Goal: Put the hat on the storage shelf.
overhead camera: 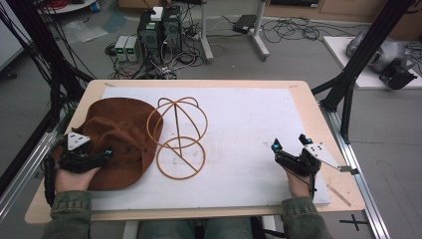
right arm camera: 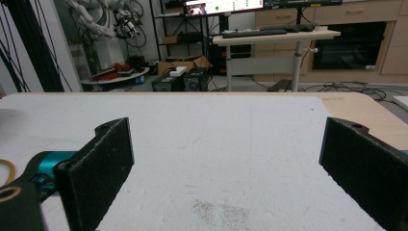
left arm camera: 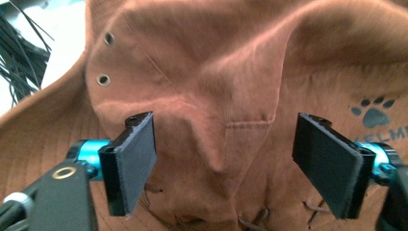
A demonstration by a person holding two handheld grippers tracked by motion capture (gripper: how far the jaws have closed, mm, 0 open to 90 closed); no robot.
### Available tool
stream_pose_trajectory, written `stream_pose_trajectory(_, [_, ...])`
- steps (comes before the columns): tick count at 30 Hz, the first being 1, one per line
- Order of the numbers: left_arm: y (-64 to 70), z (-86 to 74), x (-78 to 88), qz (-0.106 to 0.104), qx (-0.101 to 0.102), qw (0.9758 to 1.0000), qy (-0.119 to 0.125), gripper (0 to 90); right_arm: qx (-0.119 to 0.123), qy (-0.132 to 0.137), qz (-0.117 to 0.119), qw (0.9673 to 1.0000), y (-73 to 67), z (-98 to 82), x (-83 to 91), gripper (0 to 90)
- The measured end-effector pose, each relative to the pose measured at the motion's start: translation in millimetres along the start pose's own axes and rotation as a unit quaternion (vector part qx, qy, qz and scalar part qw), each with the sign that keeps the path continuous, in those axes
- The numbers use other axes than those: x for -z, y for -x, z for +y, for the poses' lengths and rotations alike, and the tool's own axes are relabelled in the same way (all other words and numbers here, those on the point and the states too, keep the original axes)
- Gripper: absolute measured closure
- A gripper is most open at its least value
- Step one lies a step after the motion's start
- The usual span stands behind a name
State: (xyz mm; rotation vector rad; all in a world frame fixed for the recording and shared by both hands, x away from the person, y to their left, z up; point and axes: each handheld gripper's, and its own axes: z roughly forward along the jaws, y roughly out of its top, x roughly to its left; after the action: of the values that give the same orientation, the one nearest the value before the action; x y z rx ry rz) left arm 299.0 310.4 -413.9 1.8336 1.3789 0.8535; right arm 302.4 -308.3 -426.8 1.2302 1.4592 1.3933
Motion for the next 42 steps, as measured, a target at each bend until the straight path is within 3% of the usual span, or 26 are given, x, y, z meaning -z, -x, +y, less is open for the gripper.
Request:
stream_pose_trajectory(3, [-0.7, -0.9, -4.1, 0.006, 0.008, 0.9998, -0.019, 27.1, -0.002, -0.001, 0.001, 1.0000, 0.2, -0.1, -0.1, 4.5])
stream_pose_trajectory(5, [-0.5, -1.8, -5.1, 0.014, 0.010, 0.9996, -0.024, 34.0, -0.002, -0.002, 0.002, 1.0000, -0.1, -0.1, 0.0, 4.5])
stream_pose_trajectory(9, [3.0, -1.6, -5.5, 0.012, 0.003, 0.9996, -0.025, 61.7, 0.002, -0.002, 0.004, 1.0000, -0.6, -0.2, -0.4, 4.5])
stream_pose_trajectory(10, [4.3, -1.0, -6.5, 0.010, 0.003, 0.9995, -0.029, 81.0, 0.010, -0.002, 0.003, 0.9999, -1.0, -0.4, -1.0, 4.6])
stream_pose_trajectory(12, [6.9, 0.1, -8.9, 0.015, 0.004, 0.9991, -0.039, 85.8, 0.009, -0.004, 0.004, 0.9999, -1.7, -0.5, -1.1, 4.6])
stream_pose_trajectory(16, [9.3, 1.2, -8.9, 0.019, 0.010, 0.9989, -0.043, 88.6, 0.015, -0.003, 0.003, 0.9999, -3.3, 0.1, -0.2, 4.6])
stream_pose_trajectory(25, [15.6, 5.7, 7.5, 0.048, -0.021, 0.9986, 0.009, 88.8, 0.013, -0.005, 0.006, 0.9999, -2.5, -0.2, -1.1, 4.6])
stream_pose_trajectory(29, [18.3, 8.5, 11.1, 0.053, -0.031, 0.9980, 0.019, 88.8, 0.012, -0.006, 0.006, 0.9999, -2.4, -0.2, -1.1, 4.6])
stream_pose_trajectory(38, [11.9, 14.5, 24.5, 0.052, -0.013, 0.9976, 0.044, 88.7, 0.010, -0.006, 0.008, 0.9999, -1.9, -0.5, -1.2, 4.6])
stream_pose_trajectory(42, [6.8, 20.1, 37.9, 0.070, -0.007, 0.9946, 0.076, 88.7, 0.005, -0.008, 0.008, 0.9999, -1.9, -0.5, -1.0, 4.6])
